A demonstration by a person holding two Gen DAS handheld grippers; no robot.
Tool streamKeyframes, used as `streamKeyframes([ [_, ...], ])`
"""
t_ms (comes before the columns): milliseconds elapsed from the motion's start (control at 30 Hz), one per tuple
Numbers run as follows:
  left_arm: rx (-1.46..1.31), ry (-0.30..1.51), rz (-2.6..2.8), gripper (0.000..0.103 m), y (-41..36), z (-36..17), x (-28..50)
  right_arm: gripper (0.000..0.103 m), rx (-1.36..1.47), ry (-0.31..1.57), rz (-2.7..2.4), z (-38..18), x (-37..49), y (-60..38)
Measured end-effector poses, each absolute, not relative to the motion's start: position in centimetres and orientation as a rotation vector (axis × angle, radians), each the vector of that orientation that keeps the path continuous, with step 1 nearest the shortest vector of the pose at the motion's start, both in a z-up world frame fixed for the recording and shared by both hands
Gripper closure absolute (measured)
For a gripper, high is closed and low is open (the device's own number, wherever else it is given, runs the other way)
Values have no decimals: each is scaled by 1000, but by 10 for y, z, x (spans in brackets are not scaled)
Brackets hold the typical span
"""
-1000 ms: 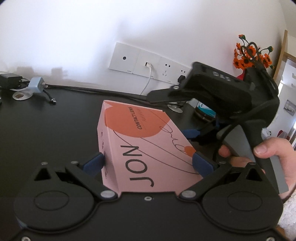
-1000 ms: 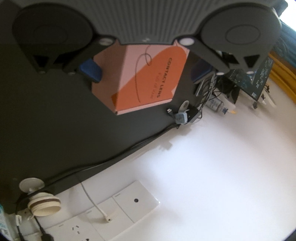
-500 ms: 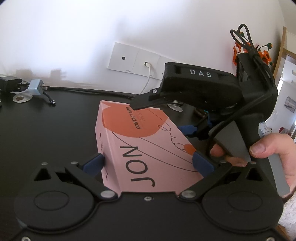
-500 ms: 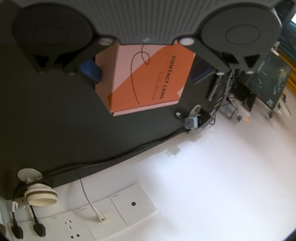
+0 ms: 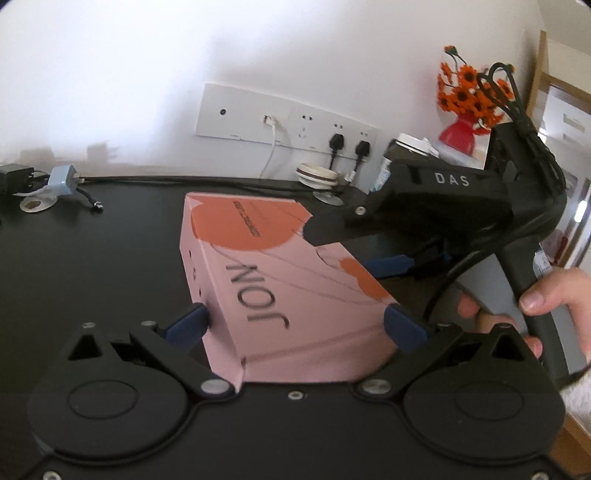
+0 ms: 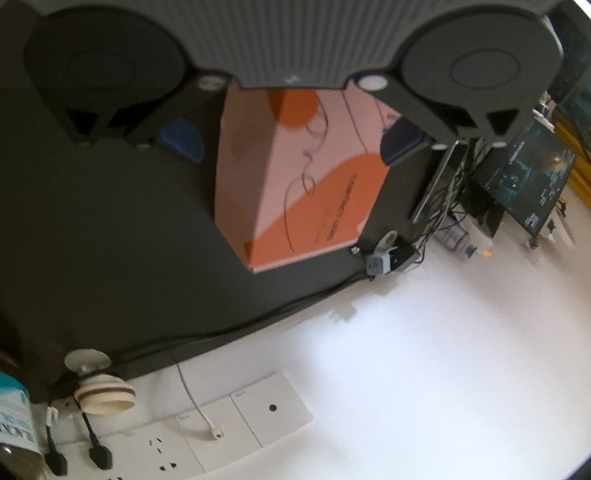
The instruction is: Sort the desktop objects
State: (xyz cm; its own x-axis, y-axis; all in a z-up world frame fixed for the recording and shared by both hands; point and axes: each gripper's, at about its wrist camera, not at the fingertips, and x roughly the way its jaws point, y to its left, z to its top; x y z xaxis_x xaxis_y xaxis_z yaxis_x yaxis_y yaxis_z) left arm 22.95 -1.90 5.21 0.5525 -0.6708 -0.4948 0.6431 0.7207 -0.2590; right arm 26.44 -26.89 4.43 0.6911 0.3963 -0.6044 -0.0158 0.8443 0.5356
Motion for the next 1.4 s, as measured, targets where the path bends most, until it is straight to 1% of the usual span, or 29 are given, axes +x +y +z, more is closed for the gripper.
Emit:
streamKeyframes([
  [100, -7, 614, -766, 0, -17, 47, 222, 1, 531, 807, 247, 42, 255, -269],
  [233, -49, 627, -785, 0, -11, 45, 221, 2, 543, 838, 257, 38, 246, -265],
  [300, -46, 630, -784, 0, -10, 44, 221, 5, 555, 856, 261, 37, 242, -263],
  [500, -40, 633, -816, 0, -12, 42, 221, 9, 624, 897, 267, 33, 235, -264],
  [567, -31, 635, -817, 0, -14, 42, 220, 13, 645, 902, 272, 32, 233, -265],
  [700, -22, 633, -815, 0, -15, 41, 219, 16, 684, 920, 282, 30, 234, -263],
  [933, 11, 626, -801, 0, -20, 41, 216, 18, 658, 938, 272, 35, 230, -258],
  [1233, 53, 619, -760, 0, -27, 42, 211, 17, 621, 963, 231, 38, 222, -242],
  [1367, 61, 618, -738, 0, -27, 42, 210, 7, 617, 986, 218, 39, 224, -228],
  [1400, 62, 618, -734, 0, -27, 42, 210, 6, 612, 991, 218, 39, 224, -224],
])
